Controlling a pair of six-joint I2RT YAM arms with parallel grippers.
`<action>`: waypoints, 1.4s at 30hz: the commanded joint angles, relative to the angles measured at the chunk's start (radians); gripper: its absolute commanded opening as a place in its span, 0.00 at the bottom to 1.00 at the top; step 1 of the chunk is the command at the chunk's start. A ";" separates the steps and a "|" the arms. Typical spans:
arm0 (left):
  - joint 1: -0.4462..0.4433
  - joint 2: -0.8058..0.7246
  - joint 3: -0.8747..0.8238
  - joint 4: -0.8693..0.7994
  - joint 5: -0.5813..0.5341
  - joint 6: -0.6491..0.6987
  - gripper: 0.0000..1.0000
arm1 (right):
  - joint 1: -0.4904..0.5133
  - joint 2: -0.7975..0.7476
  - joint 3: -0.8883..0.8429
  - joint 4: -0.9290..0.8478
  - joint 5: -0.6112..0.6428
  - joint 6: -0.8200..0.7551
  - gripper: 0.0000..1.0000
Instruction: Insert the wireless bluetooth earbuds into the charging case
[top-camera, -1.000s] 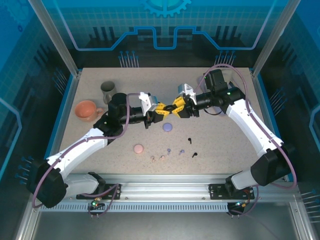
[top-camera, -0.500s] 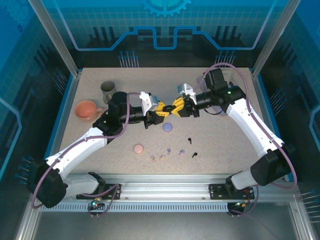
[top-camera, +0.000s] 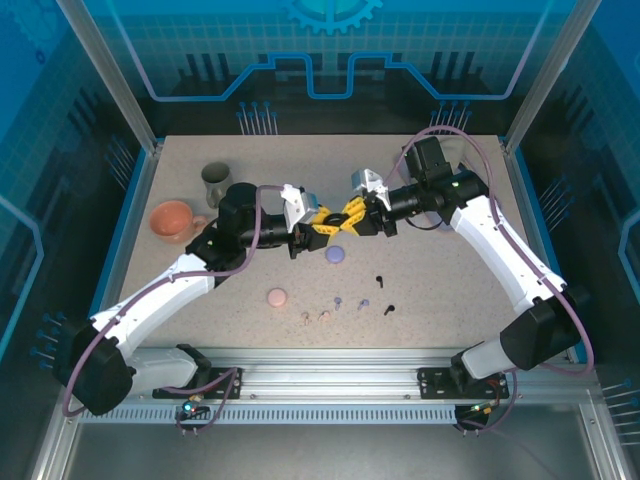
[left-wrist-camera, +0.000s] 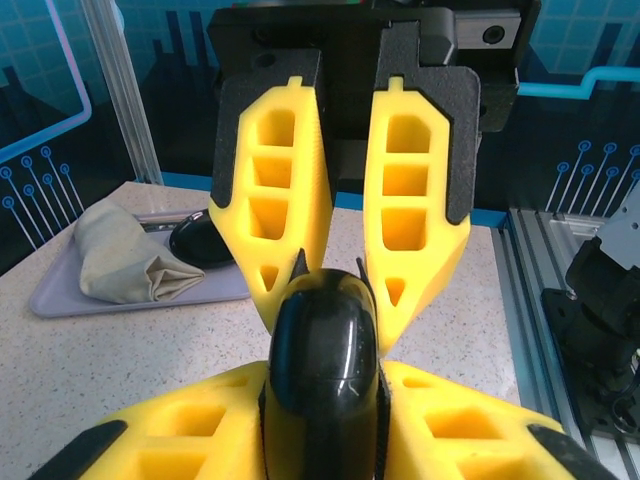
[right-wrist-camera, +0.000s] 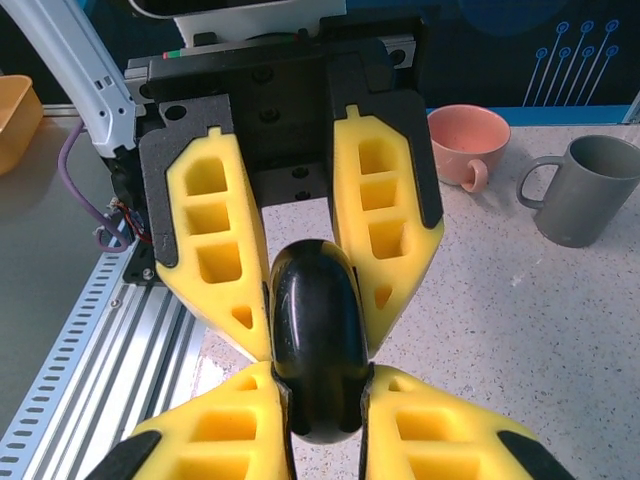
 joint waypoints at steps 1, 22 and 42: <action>-0.008 0.011 0.042 -0.027 0.021 0.029 0.25 | 0.018 0.006 0.038 -0.029 -0.012 -0.012 0.19; -0.022 0.028 0.087 -0.153 0.013 0.109 0.24 | 0.026 0.038 0.113 -0.154 0.064 -0.091 0.20; -0.033 -0.017 0.034 -0.033 -0.029 0.076 0.00 | -0.015 -0.171 -0.045 0.027 0.119 0.007 0.71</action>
